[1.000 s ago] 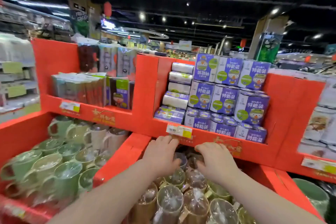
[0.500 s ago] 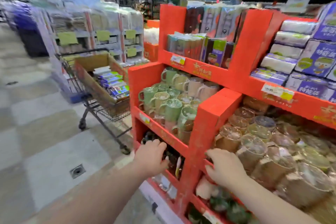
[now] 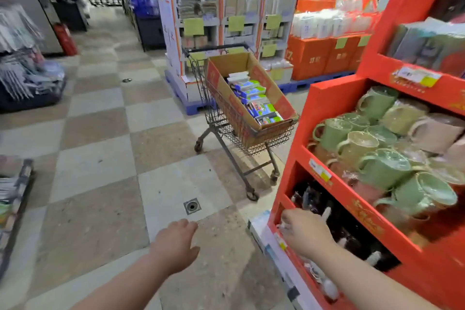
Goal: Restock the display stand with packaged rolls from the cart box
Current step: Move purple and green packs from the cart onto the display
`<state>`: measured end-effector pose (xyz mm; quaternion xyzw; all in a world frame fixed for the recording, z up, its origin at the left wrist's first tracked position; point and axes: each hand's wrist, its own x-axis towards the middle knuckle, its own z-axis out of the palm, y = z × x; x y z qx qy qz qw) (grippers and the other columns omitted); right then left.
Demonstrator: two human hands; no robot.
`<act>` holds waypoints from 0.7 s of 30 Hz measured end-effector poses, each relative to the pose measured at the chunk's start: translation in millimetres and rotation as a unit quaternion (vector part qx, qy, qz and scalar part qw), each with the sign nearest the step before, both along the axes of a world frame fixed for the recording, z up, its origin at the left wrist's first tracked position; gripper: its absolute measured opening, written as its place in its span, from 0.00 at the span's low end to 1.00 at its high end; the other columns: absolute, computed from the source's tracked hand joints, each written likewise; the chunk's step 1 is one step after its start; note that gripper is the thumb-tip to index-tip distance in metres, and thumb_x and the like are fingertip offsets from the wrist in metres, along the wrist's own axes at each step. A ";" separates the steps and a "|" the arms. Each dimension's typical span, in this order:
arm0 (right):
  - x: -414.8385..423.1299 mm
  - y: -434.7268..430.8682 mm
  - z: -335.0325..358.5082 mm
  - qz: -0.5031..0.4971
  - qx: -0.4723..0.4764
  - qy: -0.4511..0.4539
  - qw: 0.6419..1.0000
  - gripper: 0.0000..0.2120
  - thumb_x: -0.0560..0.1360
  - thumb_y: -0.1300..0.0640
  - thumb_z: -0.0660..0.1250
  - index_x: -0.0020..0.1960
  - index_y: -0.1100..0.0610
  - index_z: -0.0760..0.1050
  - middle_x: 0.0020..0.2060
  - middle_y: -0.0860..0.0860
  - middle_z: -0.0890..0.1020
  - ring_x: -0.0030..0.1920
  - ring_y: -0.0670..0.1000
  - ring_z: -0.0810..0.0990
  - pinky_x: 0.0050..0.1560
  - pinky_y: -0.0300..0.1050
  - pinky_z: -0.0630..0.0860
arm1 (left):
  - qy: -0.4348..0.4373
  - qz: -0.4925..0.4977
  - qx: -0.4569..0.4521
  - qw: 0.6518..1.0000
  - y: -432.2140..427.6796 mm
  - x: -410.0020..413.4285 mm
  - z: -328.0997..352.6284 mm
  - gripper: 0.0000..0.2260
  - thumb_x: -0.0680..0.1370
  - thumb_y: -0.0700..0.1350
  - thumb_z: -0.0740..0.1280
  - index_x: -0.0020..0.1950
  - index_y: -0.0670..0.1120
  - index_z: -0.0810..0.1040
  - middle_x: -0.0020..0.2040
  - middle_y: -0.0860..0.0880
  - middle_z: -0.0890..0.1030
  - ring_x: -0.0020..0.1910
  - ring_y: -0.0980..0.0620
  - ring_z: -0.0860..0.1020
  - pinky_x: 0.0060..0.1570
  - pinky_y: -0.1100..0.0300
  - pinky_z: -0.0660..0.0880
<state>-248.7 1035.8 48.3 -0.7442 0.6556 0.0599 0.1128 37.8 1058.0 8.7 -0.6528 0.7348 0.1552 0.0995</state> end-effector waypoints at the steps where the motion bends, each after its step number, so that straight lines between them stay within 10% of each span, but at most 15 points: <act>1: 15.9 -14.5 0.8 0.003 -0.005 -0.005 1.000 0.15 0.74 0.53 0.58 0.61 0.50 0.72 0.58 0.51 0.78 0.59 0.56 0.76 0.52 0.47 0.71 | 0.002 0.009 0.002 1.000 -8.6 15.1 -0.7 0.23 0.78 0.57 0.60 0.71 0.50 0.64 0.67 0.49 0.70 0.66 0.47 0.68 0.62 0.54 0.69; 21: 93.7 -268.8 -59.2 0.019 0.101 0.020 0.994 0.18 0.76 0.52 0.57 0.66 0.49 0.68 0.63 0.49 0.75 0.63 0.54 0.73 0.60 0.48 0.68 | -0.002 0.004 -0.029 1.000 -304.9 83.0 18.3 0.23 0.78 0.55 0.59 0.71 0.50 0.64 0.67 0.50 0.70 0.66 0.47 0.69 0.59 0.53 0.69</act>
